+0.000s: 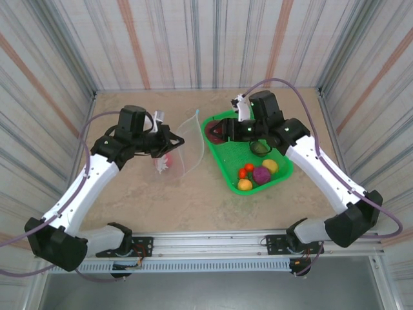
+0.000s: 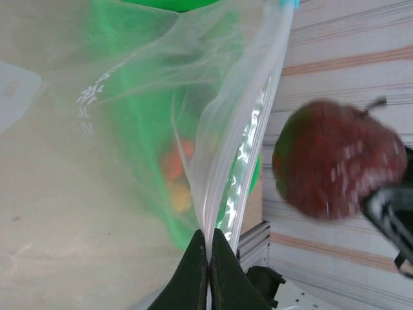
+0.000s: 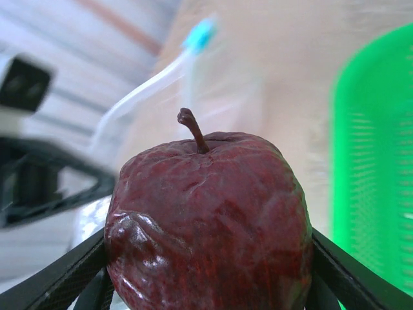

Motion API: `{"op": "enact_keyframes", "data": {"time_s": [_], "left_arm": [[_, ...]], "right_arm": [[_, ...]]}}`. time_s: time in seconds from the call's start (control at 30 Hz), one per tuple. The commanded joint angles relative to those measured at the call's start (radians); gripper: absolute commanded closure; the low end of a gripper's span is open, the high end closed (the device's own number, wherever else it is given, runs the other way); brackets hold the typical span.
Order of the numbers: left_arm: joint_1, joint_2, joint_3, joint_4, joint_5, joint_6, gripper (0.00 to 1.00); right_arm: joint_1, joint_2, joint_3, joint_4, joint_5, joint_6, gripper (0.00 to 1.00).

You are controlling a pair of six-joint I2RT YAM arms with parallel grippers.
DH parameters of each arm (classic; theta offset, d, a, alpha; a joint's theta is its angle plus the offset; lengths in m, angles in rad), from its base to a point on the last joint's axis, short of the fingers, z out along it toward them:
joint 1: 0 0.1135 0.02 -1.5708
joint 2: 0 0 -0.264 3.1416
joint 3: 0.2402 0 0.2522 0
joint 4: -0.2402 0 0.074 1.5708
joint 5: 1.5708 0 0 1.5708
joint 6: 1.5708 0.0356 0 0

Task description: Place the food in the zip-top bag and seal the zipper

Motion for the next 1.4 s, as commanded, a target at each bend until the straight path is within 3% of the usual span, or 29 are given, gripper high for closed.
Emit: {"op": "enact_keyframes", "data": {"time_s": [0.0, 0.43, 0.7, 0.83, 0.97, 1.37], "left_arm": [[-0.022, 0.023, 0.056, 0.038, 0.030, -0.039, 1.00], [-0.053, -0.001, 0.064, 0.036, 0.003, -0.057, 1.00], [-0.053, -0.035, 0.082, 0.023, -0.020, -0.050, 1.00], [-0.061, -0.044, 0.086, 0.042, -0.006, -0.046, 1.00], [-0.104, -0.029, 0.121, 0.041, 0.000, -0.002, 1.00], [-0.111, -0.046, 0.080, 0.036, -0.042, 0.001, 1.00]], "right_arm": [[0.051, -0.009, 0.031, 0.061, -0.127, 0.001, 0.38], [0.083, 0.056, 0.067, 0.121, -0.096, 0.071, 0.36], [0.095, 0.090, 0.096, -0.071, 0.072, -0.014, 0.36], [0.134, 0.115, 0.159, -0.209, 0.196, -0.085, 0.36], [0.185, 0.151, 0.200, -0.272, 0.238, -0.120, 0.36], [0.190, 0.163, 0.199, -0.259, 0.164, -0.108, 0.17]]}}
